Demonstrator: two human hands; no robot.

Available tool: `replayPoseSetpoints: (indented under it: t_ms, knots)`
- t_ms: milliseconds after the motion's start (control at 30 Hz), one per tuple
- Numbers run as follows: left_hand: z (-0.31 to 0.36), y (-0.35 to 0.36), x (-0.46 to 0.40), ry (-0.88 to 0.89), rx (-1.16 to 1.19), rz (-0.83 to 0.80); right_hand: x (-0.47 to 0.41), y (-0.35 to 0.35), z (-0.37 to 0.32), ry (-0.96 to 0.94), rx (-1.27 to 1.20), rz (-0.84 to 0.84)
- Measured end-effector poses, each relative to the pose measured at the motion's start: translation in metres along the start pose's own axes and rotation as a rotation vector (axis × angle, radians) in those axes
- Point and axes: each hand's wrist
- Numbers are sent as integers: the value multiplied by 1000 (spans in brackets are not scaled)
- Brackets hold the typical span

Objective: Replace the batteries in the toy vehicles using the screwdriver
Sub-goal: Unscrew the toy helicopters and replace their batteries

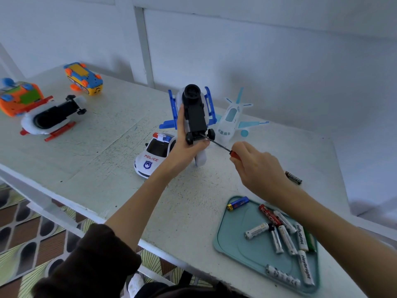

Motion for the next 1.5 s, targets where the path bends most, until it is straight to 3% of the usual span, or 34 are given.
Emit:
replayPoseSetpoints:
  t_ms: [600, 900, 1367, 1500]
  knots:
    - [2, 8, 1, -7, 51, 56, -24, -36, -9, -28, -68, 199]
    - [2, 11, 0, -1, 51, 25, -48, -39, -6, 97, -63, 210]
    - [5, 11, -1, 20, 44, -50, -62, -54, -8, 160, -25, 75]
    - [6, 12, -2, 28, 65, -66, -56, -52, -5, 148, -36, 162]
Point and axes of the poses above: each hand's wrist, its own x-axis away from the middle knuckle, its own y-axis out of the palm, z = x × y, and after that the axes turned 4 degrees about y, right-handed
